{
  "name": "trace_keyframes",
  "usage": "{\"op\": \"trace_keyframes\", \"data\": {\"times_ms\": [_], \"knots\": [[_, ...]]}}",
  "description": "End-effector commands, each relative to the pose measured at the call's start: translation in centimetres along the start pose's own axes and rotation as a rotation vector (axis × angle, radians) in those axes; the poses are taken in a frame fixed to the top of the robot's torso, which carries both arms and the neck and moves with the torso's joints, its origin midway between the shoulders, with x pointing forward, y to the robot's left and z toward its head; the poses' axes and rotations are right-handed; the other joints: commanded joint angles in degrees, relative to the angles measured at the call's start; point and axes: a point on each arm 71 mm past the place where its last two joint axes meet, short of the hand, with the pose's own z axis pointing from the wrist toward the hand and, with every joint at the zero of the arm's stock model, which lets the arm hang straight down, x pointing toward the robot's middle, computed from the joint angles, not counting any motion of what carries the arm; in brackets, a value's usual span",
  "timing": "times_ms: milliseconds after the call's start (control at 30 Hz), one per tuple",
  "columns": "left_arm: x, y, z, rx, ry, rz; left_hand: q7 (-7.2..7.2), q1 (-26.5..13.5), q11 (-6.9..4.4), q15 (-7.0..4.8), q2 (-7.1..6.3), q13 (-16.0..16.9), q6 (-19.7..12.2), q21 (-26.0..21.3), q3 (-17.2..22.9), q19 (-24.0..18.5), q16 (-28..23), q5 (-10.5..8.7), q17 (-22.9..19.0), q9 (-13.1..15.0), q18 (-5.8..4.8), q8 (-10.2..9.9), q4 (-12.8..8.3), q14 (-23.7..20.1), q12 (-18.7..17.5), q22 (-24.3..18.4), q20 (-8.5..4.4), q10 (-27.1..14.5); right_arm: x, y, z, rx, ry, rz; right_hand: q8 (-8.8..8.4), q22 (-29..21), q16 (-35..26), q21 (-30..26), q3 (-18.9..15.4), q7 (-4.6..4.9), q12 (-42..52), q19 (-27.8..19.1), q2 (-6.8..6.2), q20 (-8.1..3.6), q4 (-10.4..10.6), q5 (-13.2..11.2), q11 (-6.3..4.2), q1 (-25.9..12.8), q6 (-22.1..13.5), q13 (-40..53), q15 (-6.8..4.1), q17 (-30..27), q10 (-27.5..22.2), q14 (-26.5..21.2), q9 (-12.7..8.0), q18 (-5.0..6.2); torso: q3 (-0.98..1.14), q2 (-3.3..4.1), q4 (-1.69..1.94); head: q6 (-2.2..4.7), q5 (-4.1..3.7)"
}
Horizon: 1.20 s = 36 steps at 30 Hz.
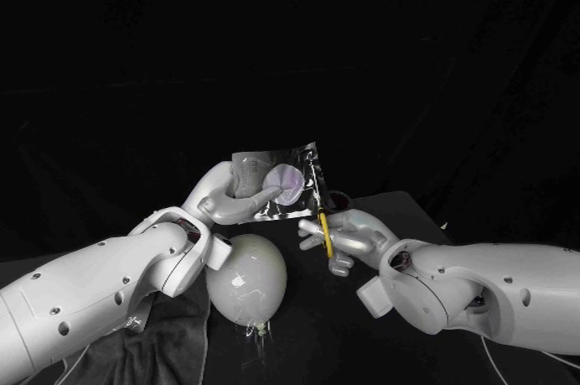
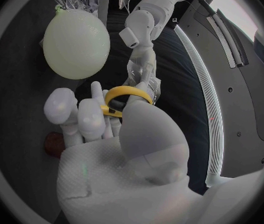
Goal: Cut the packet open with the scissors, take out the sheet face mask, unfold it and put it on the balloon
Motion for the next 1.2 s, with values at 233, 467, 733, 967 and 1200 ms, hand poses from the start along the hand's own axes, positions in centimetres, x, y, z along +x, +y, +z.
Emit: {"op": "trace_keyframes", "data": {"times_ms": [233, 467, 733, 967, 1200], "knots": [[0.2, -0.2, 0.0, 0.032, 0.016, 0.035, 0.01, -0.1, 0.00, -0.42, 0.41, 0.0, 0.4, -0.1, 0.0, -0.6, -0.3, 0.17, 0.1, 6.6, 1.19, 0.3, -0.4, 0.0, 0.2, -0.1, 0.00, 0.3, -0.1, 0.6, 0.0, -0.021, 0.017, 0.004, -0.79, 1.0, -0.4, -2.3, -1.2, 1.92, -0.1, -1.6, -1.38, 0.85, 0.6, -0.2, 0.84, -1.1, -2.7, -1.1, 0.86, -1.1, -2.5, -0.8, -0.1, 1.62, 0.09, -0.03, -0.04, -0.01, 0.17], [0.3, -0.3, -0.1, 0.045, 0.023, 0.062, 0.00, -0.1, 0.00, -0.42, 0.38, 0.0, 0.4, -0.1, 0.0, -0.6, -0.3, 0.17, 0.1, 6.6, 1.19, 0.3, -0.4, 0.0, 0.2, -0.1, 0.00, 0.3, -0.2, 1.4, 0.2, -0.025, 0.024, 0.002, -0.76, 1.3, 0.0, -1.5, -1.2, 1.91, 0.0, -1.2, -1.33, 0.90, 0.6, -0.2, 0.83, -1.2, -2.7, -1.2, 0.86, -0.5, -2.4, -0.6, -0.1, 1.47, 0.05, -0.04, -0.07, 0.07, 0.03], [0.5, -0.4, 0.0, 0.053, 0.034, 0.074, 0.00, -0.1, 0.00, -0.42, 0.35, 0.0, 0.4, -0.1, 0.1, -0.7, -0.3, 0.17, 0.1, 6.6, 1.18, 0.3, -0.4, 0.0, 0.2, -0.1, 0.01, 0.3, -0.3, 2.0, 0.4, -0.027, 0.027, 0.006, -0.16, 1.8, 1.0, 0.2, -1.0, 1.54, 0.7, 0.0, -0.92, 1.00, 0.6, -0.3, 0.47, -1.2, -1.8, -1.3, 0.63, 0.5, -1.1, 0.1, 0.3, 1.32, 0.00, -0.02, 0.04, 0.26, -0.06], [0.4, -0.4, -0.1, 0.055, 0.027, 0.079, 0.00, -0.1, 0.00, -0.42, 0.35, 0.0, 0.4, -0.1, 0.1, -0.7, -0.3, 0.17, 0.1, 6.6, 1.17, 0.3, -0.5, 0.0, 0.2, -0.1, 0.02, 0.3, -0.7, 1.9, 0.4, -0.001, -0.002, 0.013, 2.59, 4.4, 4.3, 6.9, 0.6, -0.79, 3.8, 4.2, 2.04, -0.45, -2.0, -0.3, -1.89, 3.6, 2.8, 0.0, -1.26, 4.9, 5.9, 3.1, 1.5, 0.10, -0.03, 0.02, 0.03, 0.33, -0.02], [0.3, -0.3, 0.0, 0.045, 0.017, 0.067, 0.00, -0.1, 0.00, -0.42, 0.35, 0.0, 0.4, -0.1, 0.1, -0.7, -0.3, 0.17, 0.1, 6.6, 1.16, 0.3, -0.5, 0.0, 0.2, -0.1, 0.03, 0.3, -1.1, 1.7, 0.4, 0.022, -0.028, 0.010, 4.92, 6.7, 6.4, 12.3, 2.7, -3.30, 6.0, 7.6, 5.21, -2.58, -5.4, -0.2, -4.40, 9.1, 6.8, 1.7, -3.55, 8.1, 11.8, 5.5, 2.6, -1.00, -0.03, 0.02, -0.05, 0.41, -0.04]]}}
